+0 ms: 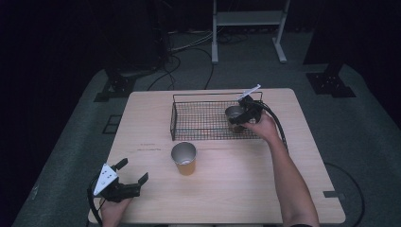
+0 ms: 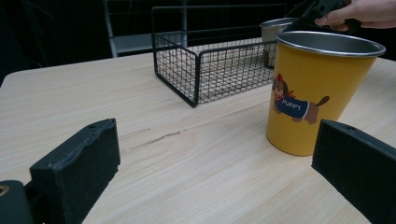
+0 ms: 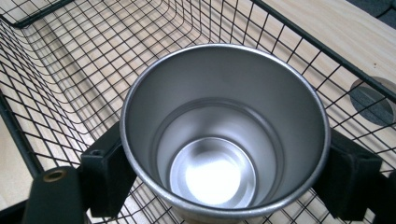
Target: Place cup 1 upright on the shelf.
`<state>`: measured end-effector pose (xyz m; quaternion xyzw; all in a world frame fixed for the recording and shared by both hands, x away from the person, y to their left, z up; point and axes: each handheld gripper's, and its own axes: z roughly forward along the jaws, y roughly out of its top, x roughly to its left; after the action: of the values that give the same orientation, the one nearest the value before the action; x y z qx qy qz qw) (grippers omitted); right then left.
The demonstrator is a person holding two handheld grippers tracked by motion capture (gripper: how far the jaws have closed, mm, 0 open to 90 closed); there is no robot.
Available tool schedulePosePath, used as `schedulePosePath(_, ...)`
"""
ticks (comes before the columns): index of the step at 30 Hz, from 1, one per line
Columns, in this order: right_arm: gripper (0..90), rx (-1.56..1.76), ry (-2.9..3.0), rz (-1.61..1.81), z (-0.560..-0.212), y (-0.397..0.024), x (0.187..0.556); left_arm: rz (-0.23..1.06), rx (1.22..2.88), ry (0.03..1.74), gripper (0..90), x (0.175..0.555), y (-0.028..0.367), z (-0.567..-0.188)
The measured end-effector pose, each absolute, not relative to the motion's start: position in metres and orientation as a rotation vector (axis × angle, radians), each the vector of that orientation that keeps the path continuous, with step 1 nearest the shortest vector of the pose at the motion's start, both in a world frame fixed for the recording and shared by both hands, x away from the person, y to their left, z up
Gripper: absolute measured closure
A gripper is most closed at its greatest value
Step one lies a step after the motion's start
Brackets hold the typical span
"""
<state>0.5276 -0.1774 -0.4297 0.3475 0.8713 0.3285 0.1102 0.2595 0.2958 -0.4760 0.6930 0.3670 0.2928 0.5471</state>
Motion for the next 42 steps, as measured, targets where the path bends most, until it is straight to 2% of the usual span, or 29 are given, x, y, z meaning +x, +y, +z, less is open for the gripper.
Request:
schedulePosePath(17,14.2,0.995,2.613,0.86,-0.43,-0.177,0.525,0.695,1.644,0.867,0.0,0.26,0.294,-0.476)
schedulePosePath(42,7.2,0.999,2.573,0.971,-0.419,-0.18,0.521,0.696,1.643,0.865,0.0,0.26,0.294,-0.476)
